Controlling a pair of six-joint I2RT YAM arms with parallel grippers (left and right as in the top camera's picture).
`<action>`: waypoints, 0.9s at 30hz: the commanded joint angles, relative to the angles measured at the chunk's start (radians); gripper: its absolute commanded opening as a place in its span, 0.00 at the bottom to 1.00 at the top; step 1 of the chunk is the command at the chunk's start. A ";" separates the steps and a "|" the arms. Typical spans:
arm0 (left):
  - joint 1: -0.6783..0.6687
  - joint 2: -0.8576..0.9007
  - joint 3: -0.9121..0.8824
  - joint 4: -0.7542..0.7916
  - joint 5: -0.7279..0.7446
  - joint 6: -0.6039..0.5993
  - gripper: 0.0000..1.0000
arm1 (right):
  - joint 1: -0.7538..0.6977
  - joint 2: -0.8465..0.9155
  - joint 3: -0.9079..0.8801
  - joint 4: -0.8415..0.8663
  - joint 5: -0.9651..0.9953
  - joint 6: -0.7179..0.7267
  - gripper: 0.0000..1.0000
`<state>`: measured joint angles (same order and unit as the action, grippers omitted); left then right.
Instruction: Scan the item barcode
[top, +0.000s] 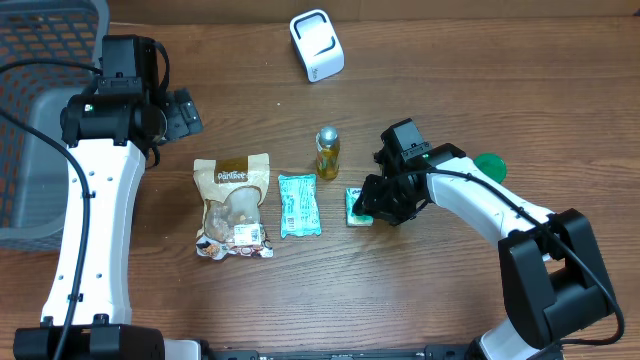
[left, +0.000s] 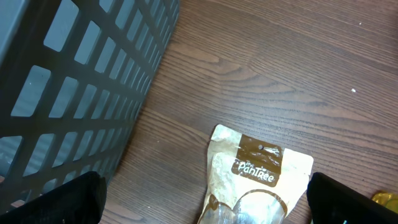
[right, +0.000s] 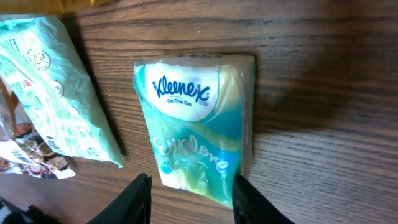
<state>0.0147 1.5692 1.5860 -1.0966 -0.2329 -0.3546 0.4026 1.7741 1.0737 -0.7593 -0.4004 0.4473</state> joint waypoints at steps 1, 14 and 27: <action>-0.002 -0.003 0.005 0.001 -0.010 0.026 0.99 | 0.002 0.005 0.005 0.003 -0.020 0.005 0.40; -0.002 -0.003 0.005 0.001 -0.010 0.026 1.00 | 0.005 0.005 0.005 0.021 0.062 0.006 0.40; -0.002 -0.003 0.005 0.001 -0.010 0.026 0.99 | 0.037 0.005 0.005 0.022 0.017 0.054 0.40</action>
<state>0.0147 1.5692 1.5860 -1.0966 -0.2329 -0.3546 0.4324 1.7741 1.0737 -0.7441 -0.3676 0.4931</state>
